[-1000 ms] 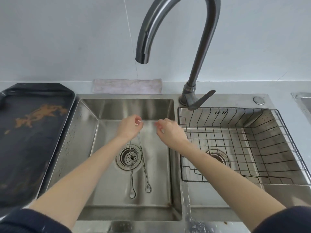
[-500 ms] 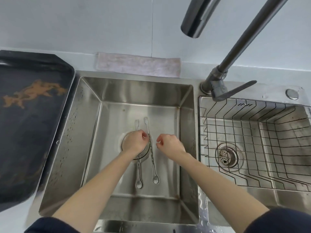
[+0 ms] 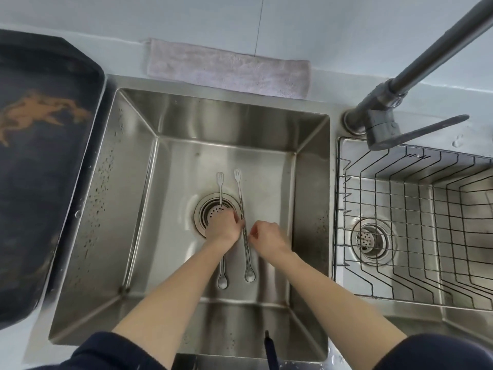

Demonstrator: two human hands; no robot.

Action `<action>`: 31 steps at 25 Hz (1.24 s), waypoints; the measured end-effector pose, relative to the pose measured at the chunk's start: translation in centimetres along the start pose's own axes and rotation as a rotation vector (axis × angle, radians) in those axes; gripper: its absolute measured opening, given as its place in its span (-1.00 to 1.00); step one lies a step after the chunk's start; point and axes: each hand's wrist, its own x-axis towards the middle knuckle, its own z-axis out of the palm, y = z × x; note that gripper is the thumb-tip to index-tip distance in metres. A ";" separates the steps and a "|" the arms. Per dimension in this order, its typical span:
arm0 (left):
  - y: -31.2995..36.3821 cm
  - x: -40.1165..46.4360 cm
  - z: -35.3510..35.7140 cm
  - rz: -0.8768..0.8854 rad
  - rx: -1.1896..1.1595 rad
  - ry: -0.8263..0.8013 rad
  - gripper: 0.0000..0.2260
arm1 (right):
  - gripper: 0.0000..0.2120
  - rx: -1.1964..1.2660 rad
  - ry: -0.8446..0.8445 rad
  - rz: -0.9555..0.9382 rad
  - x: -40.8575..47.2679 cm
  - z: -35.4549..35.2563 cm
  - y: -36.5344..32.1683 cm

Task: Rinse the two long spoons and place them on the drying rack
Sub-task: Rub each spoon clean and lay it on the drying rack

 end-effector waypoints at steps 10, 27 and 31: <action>-0.2 1.4 1.2 -0.020 -0.014 -0.011 -0.75 | -0.77 -0.092 0.035 -0.001 1.1 1.3 -0.5; 0.3 1.6 0.8 -0.078 -0.101 -0.013 -0.73 | -0.76 0.031 0.108 0.016 1.1 1.5 -1.2; 1.3 1.2 -0.2 -0.024 -0.226 0.025 -0.75 | -0.78 0.120 0.156 -0.017 0.4 0.4 -1.5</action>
